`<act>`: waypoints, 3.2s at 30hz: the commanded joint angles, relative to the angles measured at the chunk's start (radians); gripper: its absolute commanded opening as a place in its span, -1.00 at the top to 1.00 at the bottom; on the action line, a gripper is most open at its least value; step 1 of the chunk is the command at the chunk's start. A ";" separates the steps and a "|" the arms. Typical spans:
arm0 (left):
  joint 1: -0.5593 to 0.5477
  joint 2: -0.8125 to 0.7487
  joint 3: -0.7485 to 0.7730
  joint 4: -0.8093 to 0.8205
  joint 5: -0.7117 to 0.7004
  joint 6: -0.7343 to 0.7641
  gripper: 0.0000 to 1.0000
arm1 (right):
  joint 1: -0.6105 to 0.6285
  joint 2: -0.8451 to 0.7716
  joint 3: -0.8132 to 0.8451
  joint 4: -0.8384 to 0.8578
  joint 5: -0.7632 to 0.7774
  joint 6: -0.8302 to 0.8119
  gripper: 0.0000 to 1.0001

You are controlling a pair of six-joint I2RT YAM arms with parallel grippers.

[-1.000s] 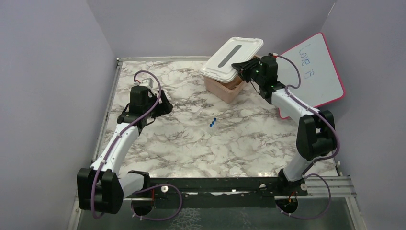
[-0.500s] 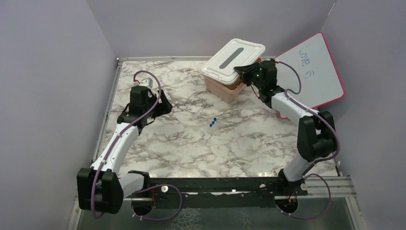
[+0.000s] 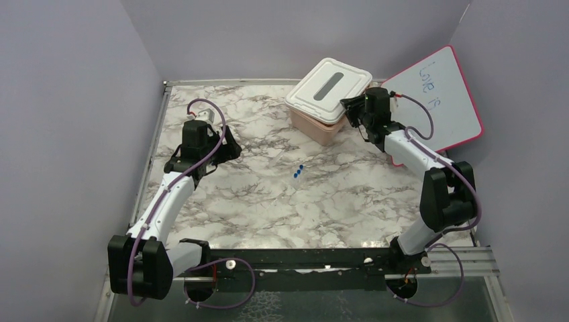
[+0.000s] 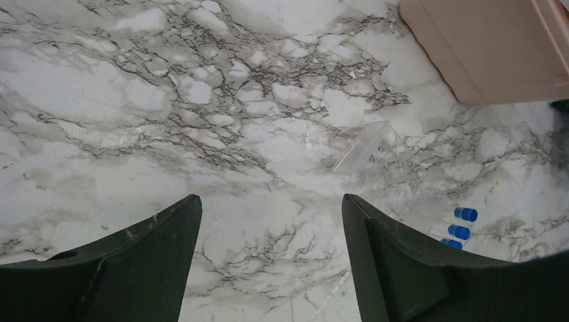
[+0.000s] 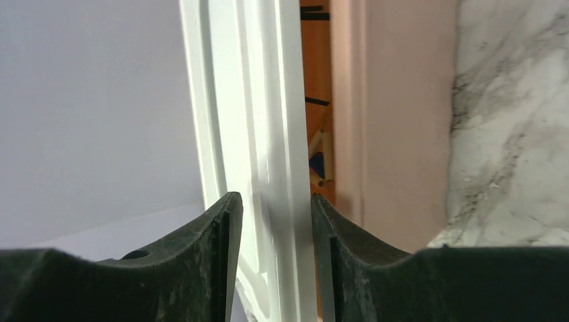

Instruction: Organize the chemistry lab equipment

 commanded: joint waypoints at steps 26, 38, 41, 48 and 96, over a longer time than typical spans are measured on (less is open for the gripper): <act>-0.005 0.014 -0.002 0.023 -0.006 0.007 -0.58 | -0.003 0.030 0.105 -0.280 0.036 -0.390 -0.43; -0.004 0.016 0.000 0.024 -0.002 0.006 -0.58 | -0.004 0.001 0.018 -0.343 0.049 -0.310 0.02; -0.005 0.018 -0.001 0.024 0.000 0.006 -0.58 | -0.003 -0.011 0.005 -0.330 0.044 -0.321 0.02; -0.005 0.017 -0.001 0.025 0.000 0.005 -0.58 | -0.004 0.037 0.063 -0.339 -0.032 -0.427 -0.08; -0.005 0.014 -0.002 0.062 0.114 0.008 -0.59 | 0.017 0.265 0.503 -0.469 -0.197 -0.883 0.13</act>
